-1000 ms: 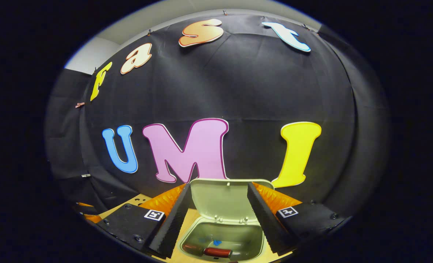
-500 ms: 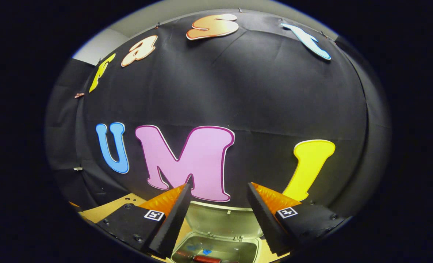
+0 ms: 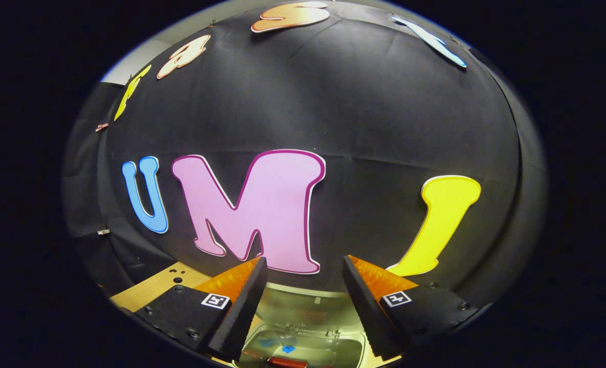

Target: Press the lid of the desktop garbage bin to open it, pick up the crumpled paper on the desktop and throw it into the bin, then pick up the pop can on the desktop and drop it into the bin, and finally close the garbage bin lid.

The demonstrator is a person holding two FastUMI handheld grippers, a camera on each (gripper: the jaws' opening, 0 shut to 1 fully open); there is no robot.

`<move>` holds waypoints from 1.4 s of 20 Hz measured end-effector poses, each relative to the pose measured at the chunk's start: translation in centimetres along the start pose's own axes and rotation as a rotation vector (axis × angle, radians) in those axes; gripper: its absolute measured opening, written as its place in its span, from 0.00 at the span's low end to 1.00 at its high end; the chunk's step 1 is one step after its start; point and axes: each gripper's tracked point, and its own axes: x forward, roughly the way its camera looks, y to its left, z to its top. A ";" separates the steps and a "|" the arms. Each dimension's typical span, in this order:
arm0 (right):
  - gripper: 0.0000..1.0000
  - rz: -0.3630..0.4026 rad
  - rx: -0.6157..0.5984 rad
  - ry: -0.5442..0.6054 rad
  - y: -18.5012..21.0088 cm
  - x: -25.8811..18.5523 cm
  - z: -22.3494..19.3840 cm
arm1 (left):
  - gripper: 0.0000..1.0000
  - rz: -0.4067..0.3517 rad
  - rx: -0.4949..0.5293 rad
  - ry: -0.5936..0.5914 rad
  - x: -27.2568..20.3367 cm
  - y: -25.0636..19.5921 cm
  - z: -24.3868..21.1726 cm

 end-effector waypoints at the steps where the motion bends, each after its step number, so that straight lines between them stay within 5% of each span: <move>1: 0.92 -0.002 0.004 -0.002 0.1 -0.1 0.2 | 0.95 -0.003 0.002 0.000 0.0 -0.1 0.0; 11: 0.92 0.023 0.000 0.069 1.7 -4.9 -3.2 | 0.95 -0.062 0.012 0.008 0.2 -1.8 -0.4; 28: 0.98 0.092 0.036 0.339 2.9 -11.6 -15.0 | 0.95 -0.112 0.002 0.006 0.7 -3.5 -0.6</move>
